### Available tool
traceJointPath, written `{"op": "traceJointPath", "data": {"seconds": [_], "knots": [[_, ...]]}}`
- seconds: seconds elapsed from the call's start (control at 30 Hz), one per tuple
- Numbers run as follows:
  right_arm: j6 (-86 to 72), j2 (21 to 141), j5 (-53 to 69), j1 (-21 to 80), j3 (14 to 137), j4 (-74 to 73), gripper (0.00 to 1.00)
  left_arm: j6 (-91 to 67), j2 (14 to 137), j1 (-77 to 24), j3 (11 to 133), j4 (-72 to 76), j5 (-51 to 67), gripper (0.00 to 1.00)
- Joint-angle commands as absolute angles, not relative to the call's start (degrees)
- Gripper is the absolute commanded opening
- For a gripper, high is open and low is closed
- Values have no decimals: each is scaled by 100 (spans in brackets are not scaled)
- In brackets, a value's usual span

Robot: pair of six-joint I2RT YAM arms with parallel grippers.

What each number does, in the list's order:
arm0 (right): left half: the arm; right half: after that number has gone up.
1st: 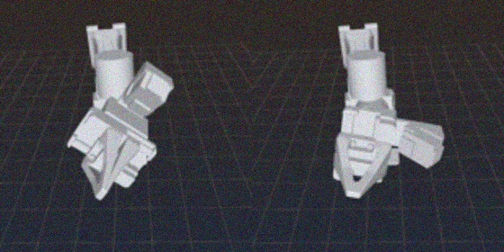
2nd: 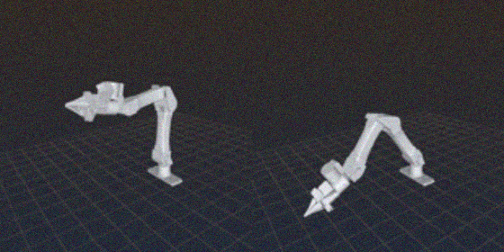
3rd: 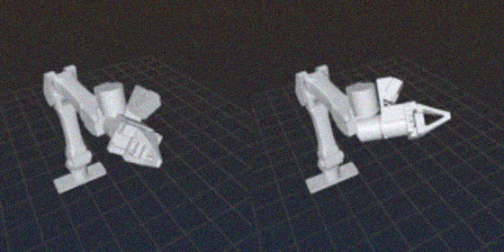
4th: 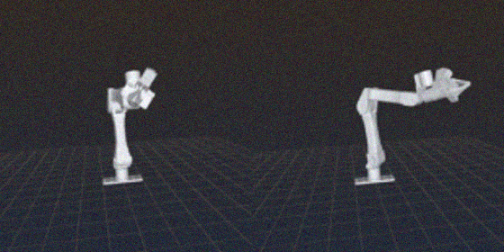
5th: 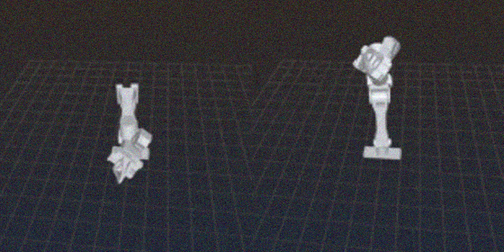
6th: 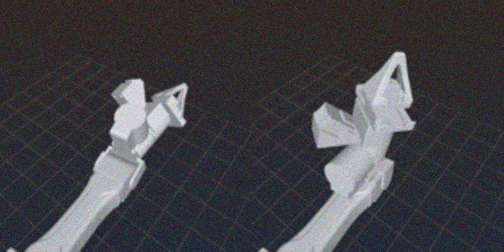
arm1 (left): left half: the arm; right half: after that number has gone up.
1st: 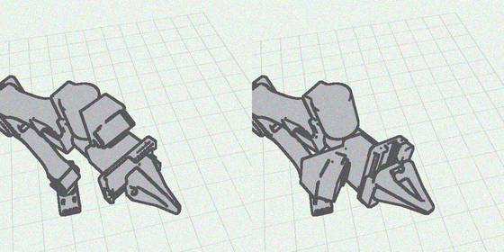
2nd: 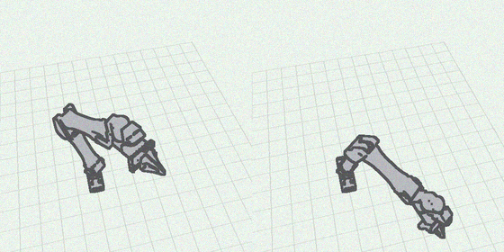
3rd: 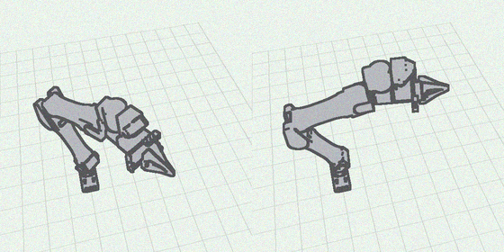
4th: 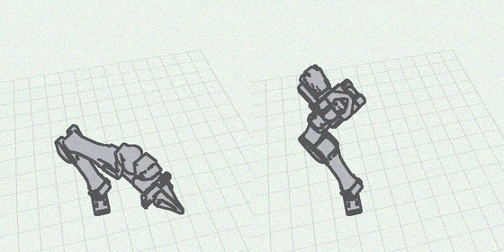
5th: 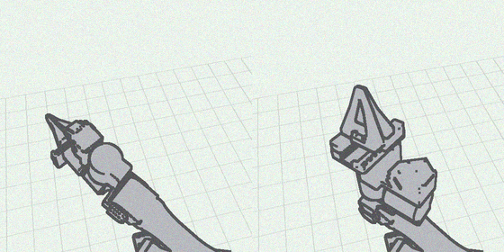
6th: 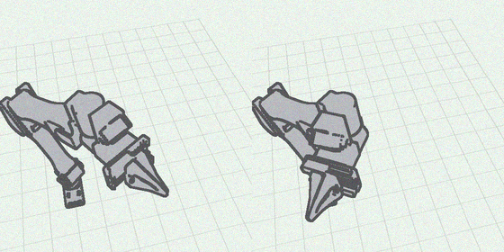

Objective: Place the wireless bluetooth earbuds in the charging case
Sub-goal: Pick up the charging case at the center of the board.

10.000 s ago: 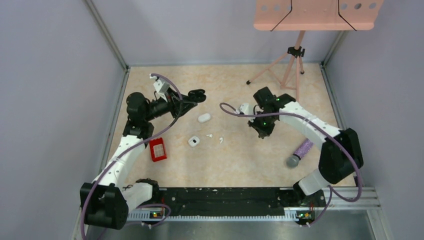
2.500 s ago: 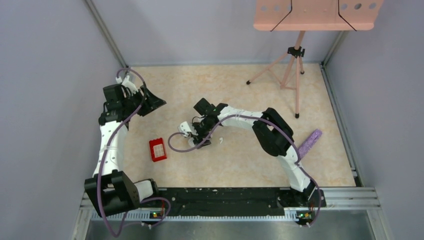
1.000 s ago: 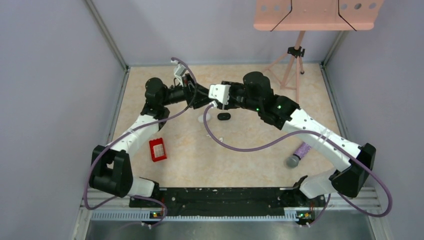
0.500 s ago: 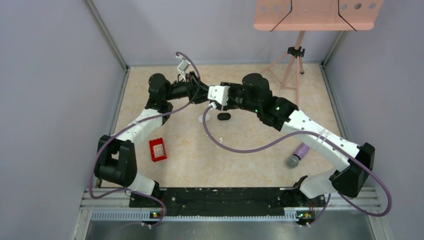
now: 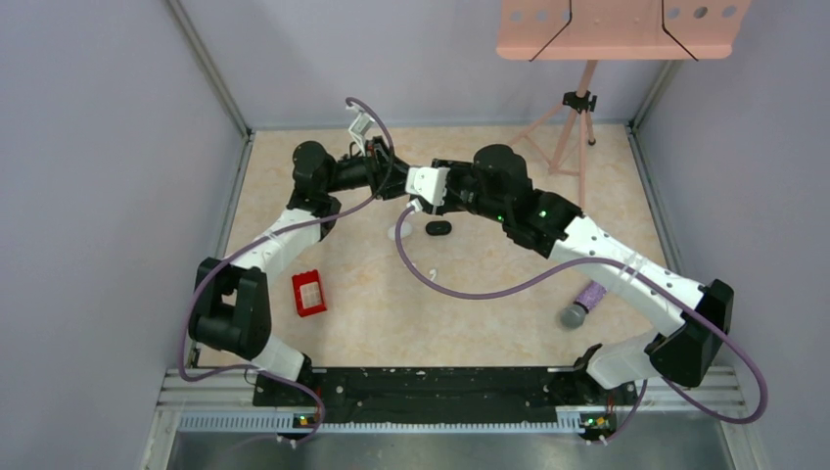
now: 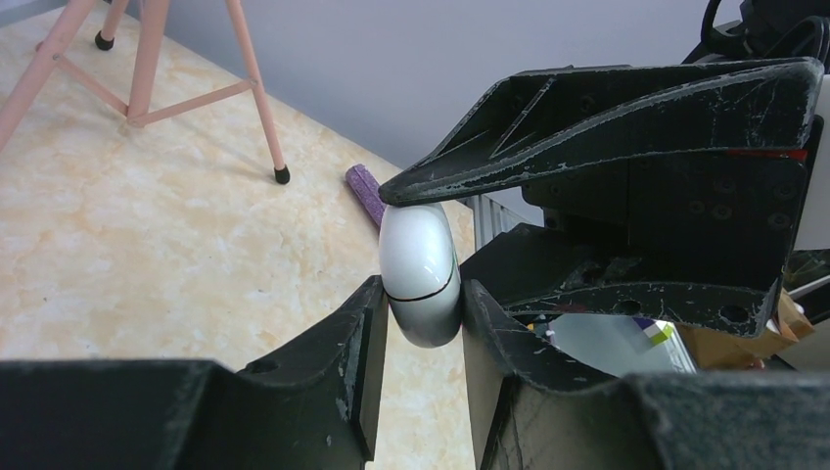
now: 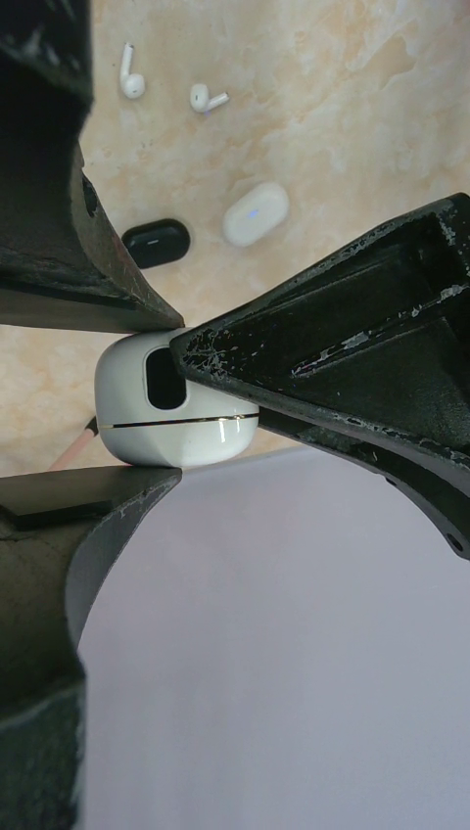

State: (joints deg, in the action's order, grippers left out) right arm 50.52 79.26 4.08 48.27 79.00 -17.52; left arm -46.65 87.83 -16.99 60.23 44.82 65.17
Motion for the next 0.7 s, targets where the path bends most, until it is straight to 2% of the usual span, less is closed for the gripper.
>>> {"op": "traceJointPath", "data": {"seconds": [0.0,0.13,0.27,0.37,0.43,0.53,0.67], "knots": [[5014,7778,569,4975,7886,-1178,25,-4789,8869,-1837,6281,4993,6718,37],[4991,7766,530,4975,7822,-1081,25,-4932,8924,-1837,6306,5208,6813,32],[4979,7747,510,4980,7761,-1030,25,-4972,8961,-1837,6315,5303,6833,18],[4972,7735,494,4976,7689,-985,28,-5000,8990,-1837,6328,5385,6846,3],[4885,7755,488,4981,7709,-1053,34,-5005,8997,-1837,6315,5433,6860,0],[4424,7846,707,4928,8010,-1637,57,-4952,8969,-1823,6273,5505,6914,0],[3728,8048,1687,4594,8838,-3158,72,-4800,8928,-1794,6128,5735,7003,0]]}}
